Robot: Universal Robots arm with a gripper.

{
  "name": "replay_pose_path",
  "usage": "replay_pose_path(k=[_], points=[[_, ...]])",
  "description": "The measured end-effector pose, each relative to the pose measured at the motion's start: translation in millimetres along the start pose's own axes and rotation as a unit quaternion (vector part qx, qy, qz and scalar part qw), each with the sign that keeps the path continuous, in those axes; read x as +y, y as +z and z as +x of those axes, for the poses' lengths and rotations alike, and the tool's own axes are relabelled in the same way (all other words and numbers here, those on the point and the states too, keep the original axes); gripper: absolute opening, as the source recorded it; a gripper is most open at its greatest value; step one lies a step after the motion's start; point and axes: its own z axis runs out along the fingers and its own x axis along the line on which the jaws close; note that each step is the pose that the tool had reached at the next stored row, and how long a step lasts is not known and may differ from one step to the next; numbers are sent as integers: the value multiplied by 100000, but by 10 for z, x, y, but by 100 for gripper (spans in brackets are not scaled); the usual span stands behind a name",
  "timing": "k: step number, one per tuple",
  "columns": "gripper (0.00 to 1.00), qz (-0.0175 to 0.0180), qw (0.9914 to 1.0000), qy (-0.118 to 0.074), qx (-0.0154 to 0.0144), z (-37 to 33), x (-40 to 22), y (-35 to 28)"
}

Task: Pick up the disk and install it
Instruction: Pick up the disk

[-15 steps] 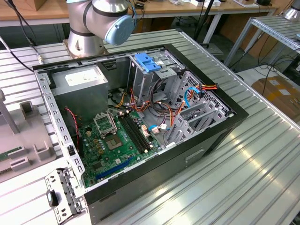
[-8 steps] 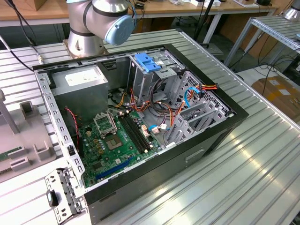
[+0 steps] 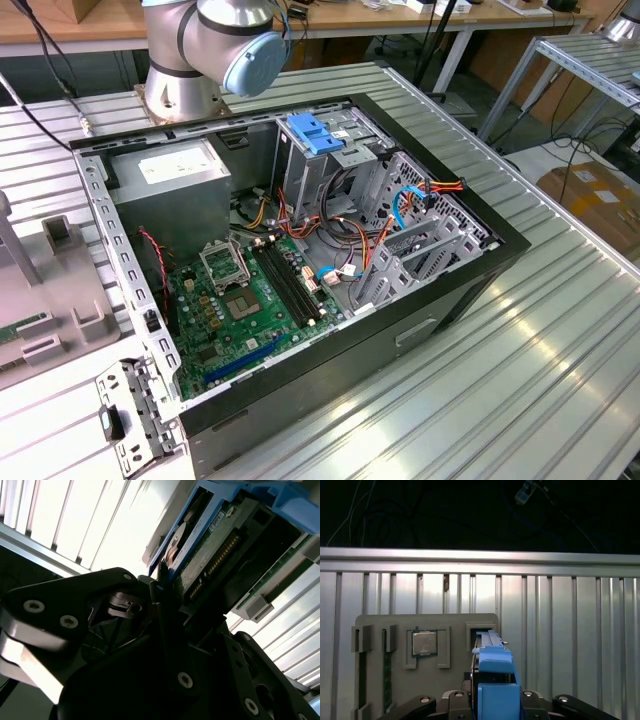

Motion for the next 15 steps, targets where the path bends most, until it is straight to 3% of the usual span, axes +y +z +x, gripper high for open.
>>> replay_pose_path(k=[12, 15], points=[[36, 3, 100000, -8, 4, -2, 4, -79], [36, 4, 100000, 7, 159, -3, 5, -89]])
